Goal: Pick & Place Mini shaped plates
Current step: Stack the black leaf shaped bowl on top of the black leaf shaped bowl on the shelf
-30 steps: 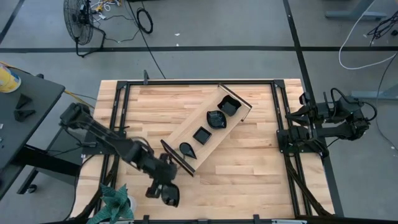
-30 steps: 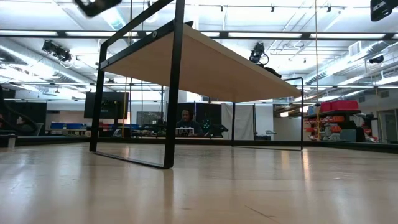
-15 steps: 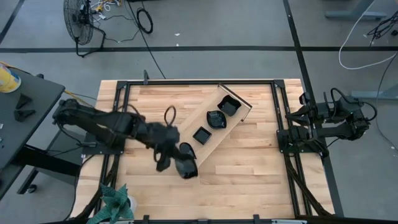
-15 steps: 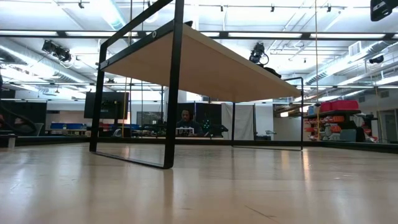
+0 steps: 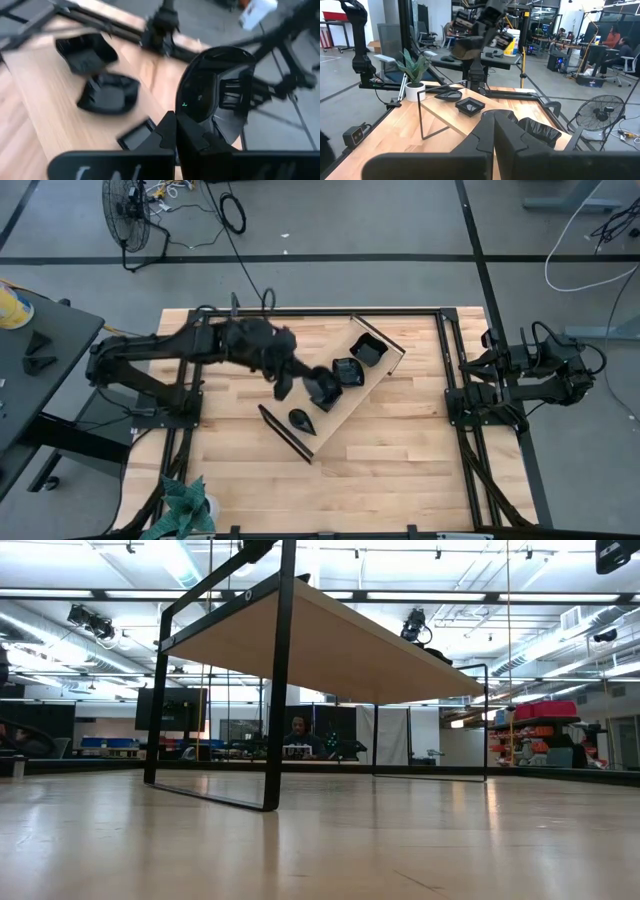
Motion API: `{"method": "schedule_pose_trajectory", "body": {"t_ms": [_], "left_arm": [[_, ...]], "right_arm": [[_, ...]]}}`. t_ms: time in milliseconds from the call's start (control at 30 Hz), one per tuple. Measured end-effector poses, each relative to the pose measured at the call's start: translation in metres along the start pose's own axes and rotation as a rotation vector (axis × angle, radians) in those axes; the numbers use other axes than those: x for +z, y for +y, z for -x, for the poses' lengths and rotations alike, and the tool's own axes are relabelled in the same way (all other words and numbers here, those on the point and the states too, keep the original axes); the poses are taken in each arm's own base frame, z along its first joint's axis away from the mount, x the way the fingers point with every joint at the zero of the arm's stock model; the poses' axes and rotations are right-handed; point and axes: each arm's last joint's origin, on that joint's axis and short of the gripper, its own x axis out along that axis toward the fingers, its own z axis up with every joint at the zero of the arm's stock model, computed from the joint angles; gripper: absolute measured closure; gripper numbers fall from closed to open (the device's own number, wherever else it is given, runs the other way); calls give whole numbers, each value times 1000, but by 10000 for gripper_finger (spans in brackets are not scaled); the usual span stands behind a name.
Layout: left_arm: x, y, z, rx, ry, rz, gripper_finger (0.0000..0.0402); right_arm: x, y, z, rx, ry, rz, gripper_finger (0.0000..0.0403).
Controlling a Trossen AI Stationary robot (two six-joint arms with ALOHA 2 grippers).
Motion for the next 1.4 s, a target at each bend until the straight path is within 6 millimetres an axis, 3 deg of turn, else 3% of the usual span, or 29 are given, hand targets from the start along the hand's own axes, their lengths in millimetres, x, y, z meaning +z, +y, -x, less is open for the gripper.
{"method": "schedule_pose_trajectory", "body": {"t_ms": [167, 500, 767, 1000, 1167, 1400], "left_arm": [[11, 18, -1, 6, -54, 4, 400], [17, 41, -7, 56, -59, -177, 400], [23, 39, -21, -63, -113, -315, 400], [22, 40, -30, -88, -107, -331, 400], [39, 40, -33, -78, -137, -374, 401], [53, 57, -46, -35, -70, -385, 401]], "right_arm": [[0, 0, 0, 0, -1, 0, 392], [0, 0, 0, 0, -1, 0, 392], [0, 0, 0, 0, 0, 0, 392], [0, 0, 0, 0, 0, 0, 392], [0, 0, 0, 0, 0, 0, 392], [0, 0, 0, 0, 1, 0, 392]]}}
